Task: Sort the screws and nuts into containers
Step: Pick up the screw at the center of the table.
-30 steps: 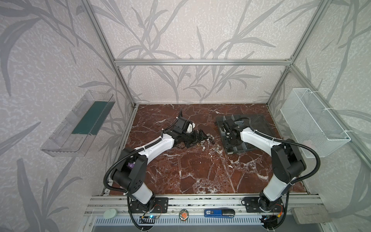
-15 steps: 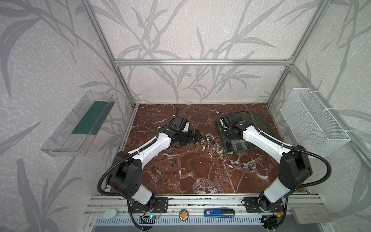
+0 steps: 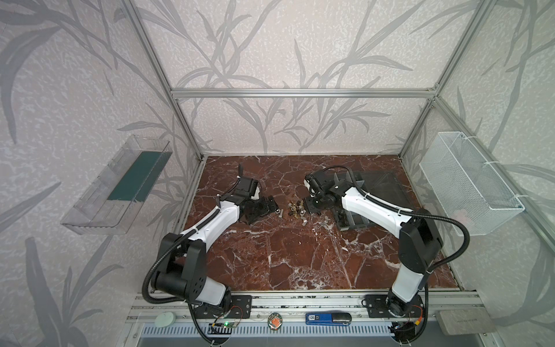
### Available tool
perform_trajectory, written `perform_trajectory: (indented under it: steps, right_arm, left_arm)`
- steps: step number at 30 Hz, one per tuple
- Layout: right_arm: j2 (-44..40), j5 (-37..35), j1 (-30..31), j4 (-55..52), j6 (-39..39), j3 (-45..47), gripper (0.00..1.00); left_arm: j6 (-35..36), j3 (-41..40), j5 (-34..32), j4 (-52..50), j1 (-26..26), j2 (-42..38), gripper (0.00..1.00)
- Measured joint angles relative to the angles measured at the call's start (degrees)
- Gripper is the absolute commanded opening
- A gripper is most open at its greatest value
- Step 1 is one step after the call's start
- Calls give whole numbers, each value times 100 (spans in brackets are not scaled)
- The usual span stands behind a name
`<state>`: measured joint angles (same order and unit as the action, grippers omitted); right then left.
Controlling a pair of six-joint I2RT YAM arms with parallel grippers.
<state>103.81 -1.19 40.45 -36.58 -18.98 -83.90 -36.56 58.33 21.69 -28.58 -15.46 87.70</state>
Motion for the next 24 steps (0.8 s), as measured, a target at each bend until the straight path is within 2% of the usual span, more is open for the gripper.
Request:
perform_trajectory:
  steps: [1, 2, 11, 17, 18, 20, 24]
  right_arm:
    - [0, 22, 15, 15, -22, 2, 60]
    - [0, 50, 24, 44, -55, 2, 60]
    - [-153, 177, 33, 400, -122, 470, 60]
    - [-308, 229, -26, 570, -122, 752, 60]
    - [-332, 238, -39, 592, -125, 780, 60]
    - [-367, 258, -55, 643, -122, 813, 60]
    - [-457, 284, -90, 704, -122, 907, 60]
  left_arm:
    - [57, 127, -4, -55, -2, 184, 72]
    - [103, 216, -9, -90, -9, 317, 71]
    - [365, 754, -179, -308, -157, 1246, 71]
    - [490, 988, -313, -407, -520, 1611, 68]
    - [503, 1014, -343, -409, -575, 1659, 66]
    - [540, 1054, -396, -433, -629, 1738, 56]
    - [621, 1139, -540, -485, -616, 1910, 51]
